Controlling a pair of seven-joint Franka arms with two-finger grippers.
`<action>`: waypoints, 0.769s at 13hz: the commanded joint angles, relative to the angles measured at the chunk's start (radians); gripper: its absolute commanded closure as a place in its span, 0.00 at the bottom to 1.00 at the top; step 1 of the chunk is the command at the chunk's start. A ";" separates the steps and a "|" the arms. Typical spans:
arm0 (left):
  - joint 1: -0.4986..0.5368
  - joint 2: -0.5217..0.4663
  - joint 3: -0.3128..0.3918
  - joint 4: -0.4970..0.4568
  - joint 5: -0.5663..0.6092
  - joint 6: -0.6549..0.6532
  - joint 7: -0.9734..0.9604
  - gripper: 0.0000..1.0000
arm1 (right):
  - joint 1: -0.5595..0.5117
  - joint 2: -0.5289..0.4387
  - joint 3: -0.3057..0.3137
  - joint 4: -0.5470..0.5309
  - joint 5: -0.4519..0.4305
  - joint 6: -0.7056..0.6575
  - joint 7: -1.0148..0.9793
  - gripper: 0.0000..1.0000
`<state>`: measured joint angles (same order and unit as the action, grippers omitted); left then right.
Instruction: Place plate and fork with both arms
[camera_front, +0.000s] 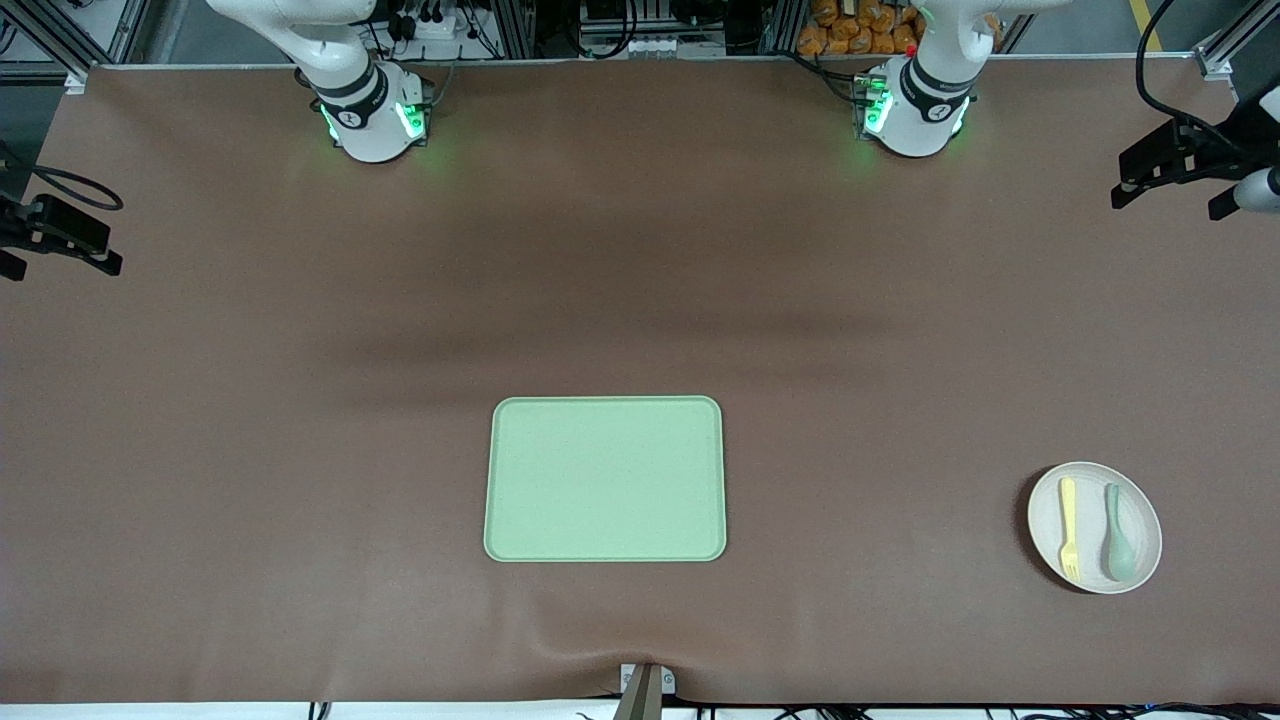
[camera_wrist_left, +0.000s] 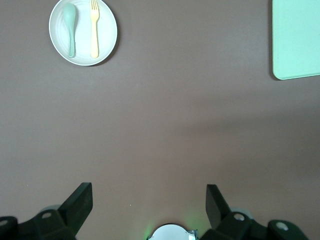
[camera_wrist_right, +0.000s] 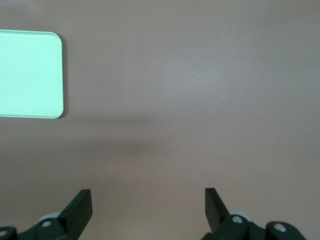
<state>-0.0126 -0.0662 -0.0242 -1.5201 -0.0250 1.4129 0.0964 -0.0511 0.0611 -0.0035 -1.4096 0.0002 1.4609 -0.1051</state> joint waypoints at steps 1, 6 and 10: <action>0.002 -0.003 -0.002 0.008 -0.006 -0.014 0.017 0.00 | -0.009 -0.004 0.003 0.000 0.009 -0.008 -0.010 0.00; 0.002 0.023 -0.002 0.014 -0.003 -0.014 0.008 0.00 | -0.009 -0.004 0.003 0.000 0.010 -0.008 -0.010 0.00; 0.020 0.201 0.010 0.018 0.095 -0.006 -0.007 0.00 | -0.009 -0.004 0.003 0.000 0.010 -0.008 -0.010 0.00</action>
<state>-0.0037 0.0224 -0.0172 -1.5310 0.0242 1.4122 0.0958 -0.0512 0.0611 -0.0035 -1.4096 0.0002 1.4600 -0.1051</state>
